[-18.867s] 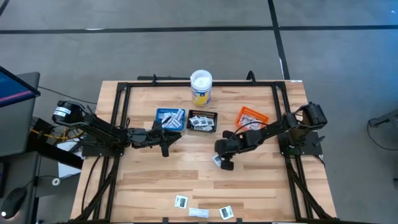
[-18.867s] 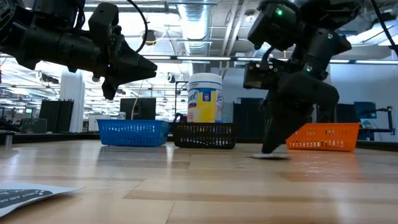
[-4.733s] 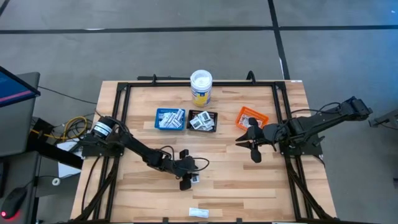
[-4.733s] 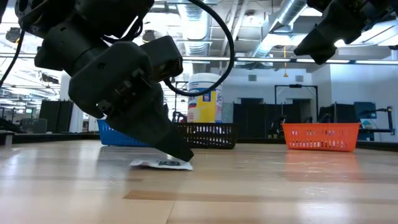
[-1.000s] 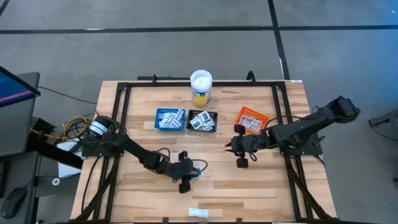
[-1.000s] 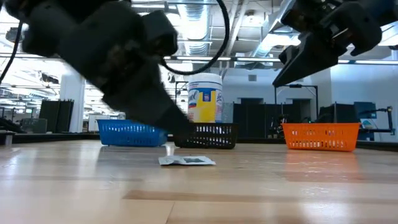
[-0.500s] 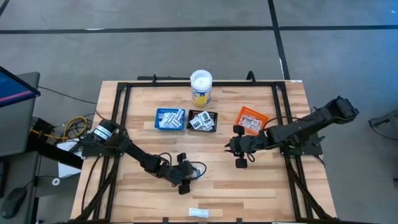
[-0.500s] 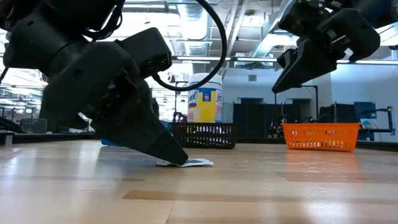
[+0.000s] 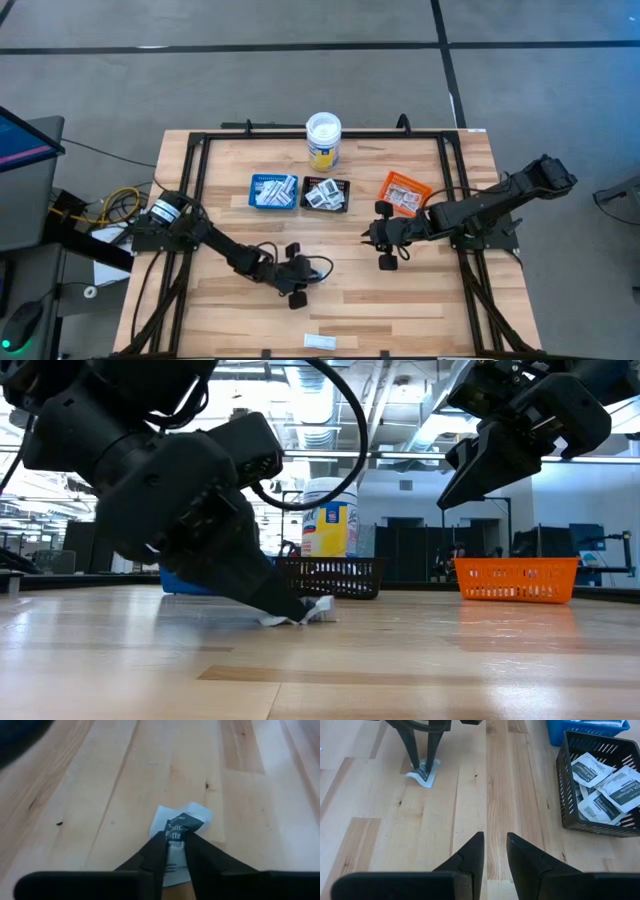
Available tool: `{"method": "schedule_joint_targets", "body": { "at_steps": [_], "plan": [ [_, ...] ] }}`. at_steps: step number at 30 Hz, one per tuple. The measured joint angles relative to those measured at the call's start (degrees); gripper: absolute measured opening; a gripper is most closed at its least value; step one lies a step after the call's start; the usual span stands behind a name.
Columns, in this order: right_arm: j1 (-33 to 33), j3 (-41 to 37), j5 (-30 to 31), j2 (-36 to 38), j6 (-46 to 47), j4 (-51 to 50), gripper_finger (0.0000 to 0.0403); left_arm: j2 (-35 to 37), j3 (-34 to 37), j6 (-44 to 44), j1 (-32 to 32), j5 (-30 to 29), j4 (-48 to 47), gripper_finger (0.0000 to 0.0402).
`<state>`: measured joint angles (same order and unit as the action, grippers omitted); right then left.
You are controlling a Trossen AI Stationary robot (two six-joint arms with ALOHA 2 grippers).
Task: Pick & Place First Aid Supplies
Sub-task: Put the black towelette pack into the black bin
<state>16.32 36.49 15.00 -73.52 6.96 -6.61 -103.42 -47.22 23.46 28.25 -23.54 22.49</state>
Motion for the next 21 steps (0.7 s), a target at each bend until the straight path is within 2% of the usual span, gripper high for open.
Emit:
{"method": "schedule_joint_targets", "body": {
  "at_steps": [5,11,15,21],
  "plan": [
    [0.0,0.0,0.0,0.0,0.0,0.0,0.0077,-0.3,0.2,-2.8,-1.0,-0.1,3.6,0.0058],
    [0.0,0.0,0.0,0.0,0.1,0.0,0.0077,1.6,0.3,-14.7,-4.4,-5.3,8.5,0.0067],
    [0.0,0.0,-0.1,0.0,2.7,0.1,0.0077,6.4,0.3,-21.4,-9.7,-9.1,8.8,0.0073],
    [0.7,-1.1,-0.2,0.0,9.9,0.2,0.0077,14.1,0.2,-25.4,-21.4,-7.8,9.0,0.0074]
  ]
}}
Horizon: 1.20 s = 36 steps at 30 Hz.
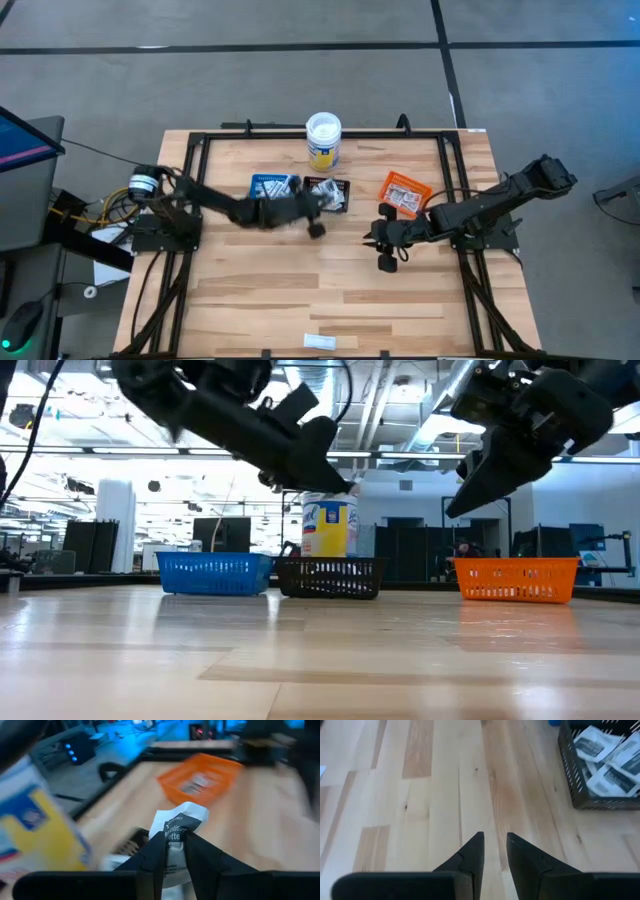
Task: Pick & Place First Aid Supplies
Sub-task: Put the black towelette pack into the black bin, then put the blue bandage into the blue bin
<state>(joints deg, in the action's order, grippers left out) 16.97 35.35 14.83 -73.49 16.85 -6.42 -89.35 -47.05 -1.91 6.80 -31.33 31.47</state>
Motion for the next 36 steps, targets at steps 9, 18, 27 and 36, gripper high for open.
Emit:
{"method": "schedule_joint_targets", "body": {
  "at_steps": [9,18,27,36],
  "plan": [
    [0.3,-0.3,0.0,0.0,-0.3,-0.4,0.0077,-5.1,0.0,2.7,-12.2,11.6,-1.3,0.0101],
    [0.3,-0.3,0.0,0.0,-0.3,-0.4,0.0077,-6.5,0.0,5.1,-6.5,11.8,-1.0,0.0171],
    [0.3,-0.3,0.0,0.0,-0.3,-0.4,0.0077,-4.8,-0.1,17.5,8.4,23.6,-0.3,0.0179],
    [0.3,-0.3,0.0,0.0,-0.3,-0.2,0.0077,-9.9,-0.1,18.2,26.1,17.3,6.4,0.0167]
  ]
}}
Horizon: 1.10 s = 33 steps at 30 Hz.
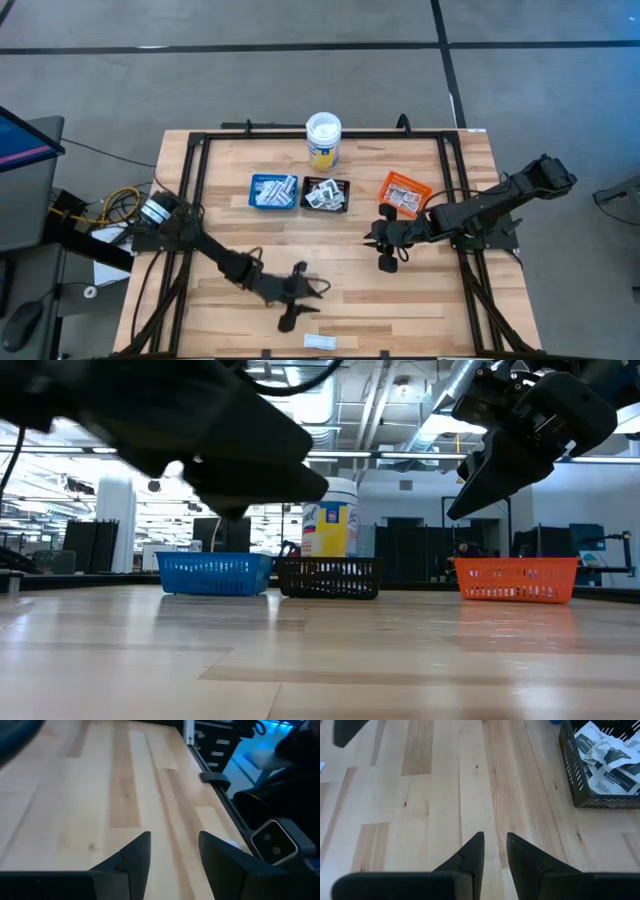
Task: Pick & Place First Aid Supplies
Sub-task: Put the blue bandage into the blue bin
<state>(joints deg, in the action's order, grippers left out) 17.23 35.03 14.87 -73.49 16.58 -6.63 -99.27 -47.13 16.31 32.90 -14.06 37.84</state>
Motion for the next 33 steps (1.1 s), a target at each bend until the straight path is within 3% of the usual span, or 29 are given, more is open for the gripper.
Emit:
{"method": "schedule_joint_targets", "body": {
  "at_steps": [7,11,28,33],
  "plan": [
    [0.0,0.0,0.0,0.0,0.0,0.3,0.0077,-10.3,-6.2,-0.7,2.8,-0.7,4.6,0.0167],
    [0.0,0.0,0.0,0.0,0.0,0.5,0.0077,-14.9,-10.6,-1.3,2.7,4.5,4.6,0.0167],
    [0.0,0.0,0.0,0.0,0.0,0.4,0.0077,-19.5,-12.5,0.2,5.3,4.9,4.2,0.0166],
    [0.0,0.0,0.0,0.0,0.0,0.4,0.0077,-22.1,-12.7,-3.1,5.3,3.4,5.1,0.0144]
  ]
}}
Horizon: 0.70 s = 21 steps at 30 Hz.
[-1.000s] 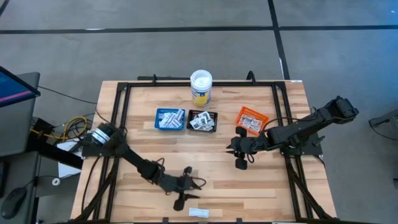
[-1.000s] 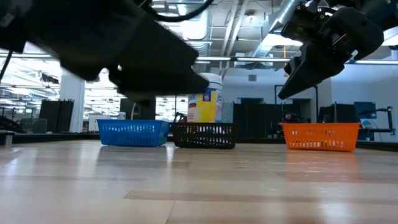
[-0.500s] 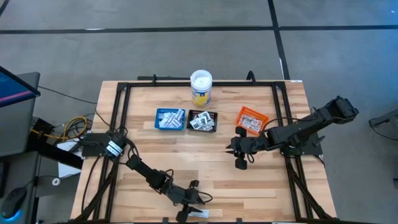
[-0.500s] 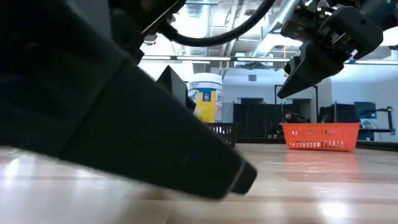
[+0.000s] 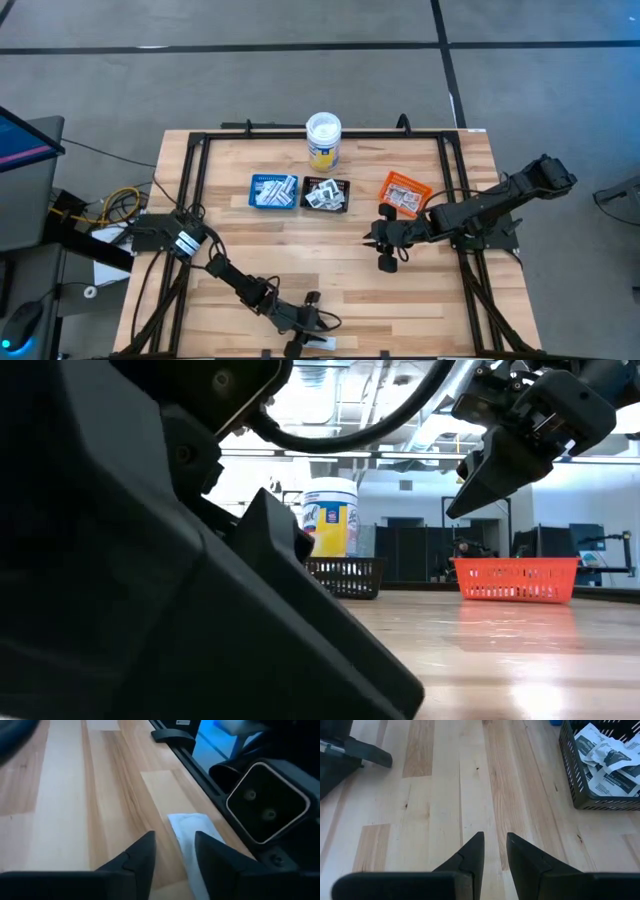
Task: Pick & Place First Aid Supplies
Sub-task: Put the blue bandage into the blue bin
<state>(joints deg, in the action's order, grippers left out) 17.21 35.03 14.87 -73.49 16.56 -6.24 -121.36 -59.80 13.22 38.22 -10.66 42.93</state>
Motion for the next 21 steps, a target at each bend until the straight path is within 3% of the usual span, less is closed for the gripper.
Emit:
{"method": "schedule_joint_targets", "body": {
  "at_steps": [10,15,21],
  "plan": [
    [0.0,0.0,0.0,0.0,0.0,0.0,0.0077,0.4,0.2,-7.3,-1.6,-2.3,-0.9,0.0014],
    [0.0,0.0,0.0,0.0,0.0,0.0,0.0077,1.4,0.4,-10.2,-4.7,-9.9,-1.6,0.001],
    [0.0,0.0,0.0,0.0,0.0,0.3,0.0077,5.6,2.0,-10.5,-9.8,-10.5,-4.4,0.0012]
  ]
}}
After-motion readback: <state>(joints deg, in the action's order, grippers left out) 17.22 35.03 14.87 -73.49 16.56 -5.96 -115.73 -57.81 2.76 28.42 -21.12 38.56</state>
